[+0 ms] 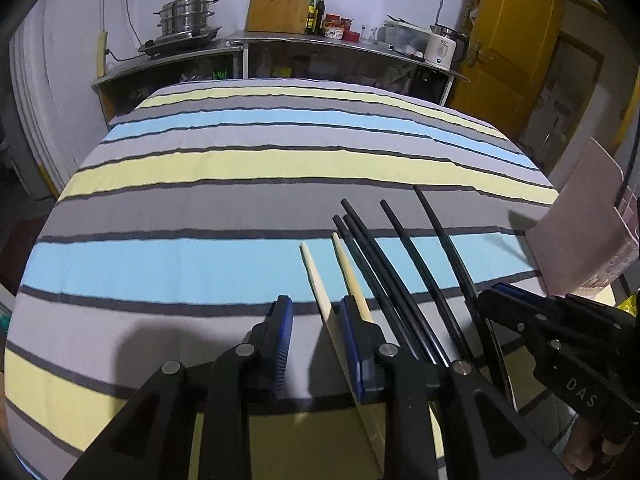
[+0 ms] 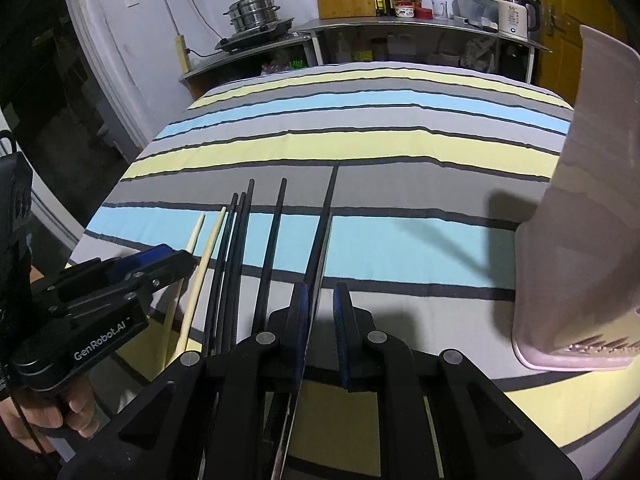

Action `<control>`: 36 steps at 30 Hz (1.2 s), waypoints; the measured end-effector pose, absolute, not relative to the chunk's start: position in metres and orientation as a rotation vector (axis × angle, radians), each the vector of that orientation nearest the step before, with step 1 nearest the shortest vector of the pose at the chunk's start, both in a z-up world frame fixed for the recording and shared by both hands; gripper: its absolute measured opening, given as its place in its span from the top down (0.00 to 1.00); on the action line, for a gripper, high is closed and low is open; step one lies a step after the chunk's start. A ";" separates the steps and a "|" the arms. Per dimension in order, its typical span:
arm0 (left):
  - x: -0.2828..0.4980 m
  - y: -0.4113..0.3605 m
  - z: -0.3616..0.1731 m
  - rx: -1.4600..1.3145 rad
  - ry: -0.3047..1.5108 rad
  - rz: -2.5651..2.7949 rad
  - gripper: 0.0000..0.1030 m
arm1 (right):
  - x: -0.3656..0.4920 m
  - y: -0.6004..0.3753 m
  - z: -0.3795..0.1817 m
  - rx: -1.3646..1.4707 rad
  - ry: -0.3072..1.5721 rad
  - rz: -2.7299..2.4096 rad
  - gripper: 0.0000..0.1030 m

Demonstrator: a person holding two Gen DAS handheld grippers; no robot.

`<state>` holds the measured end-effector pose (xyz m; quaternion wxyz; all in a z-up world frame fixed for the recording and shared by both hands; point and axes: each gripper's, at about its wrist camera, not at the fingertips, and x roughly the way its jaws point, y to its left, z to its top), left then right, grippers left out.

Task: Organize utensils
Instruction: 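Move both tools back down to the remaining chopsticks on the cloth, then close the left tool on a wooden chopstick while the right tool grasps a metal chopstick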

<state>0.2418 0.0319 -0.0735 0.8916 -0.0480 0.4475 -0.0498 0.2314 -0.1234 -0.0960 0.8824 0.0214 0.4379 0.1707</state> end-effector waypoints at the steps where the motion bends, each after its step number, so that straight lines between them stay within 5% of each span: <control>1: 0.243 0.032 -0.074 -0.098 0.927 -0.102 0.75 | 0.231 -0.124 -0.096 0.042 0.911 0.356 0.87; 23: 0.256 0.026 -0.075 -0.053 0.932 -0.089 0.77 | 0.244 -0.120 -0.098 -0.021 0.933 0.283 0.87; 30: 0.262 0.018 -0.074 0.008 0.944 -0.072 0.93 | 0.248 -0.119 -0.098 -0.022 0.939 0.284 0.94; 36: 0.261 0.029 -0.068 -0.060 0.949 -0.090 0.95 | 0.240 -0.125 -0.085 0.023 0.915 0.324 0.95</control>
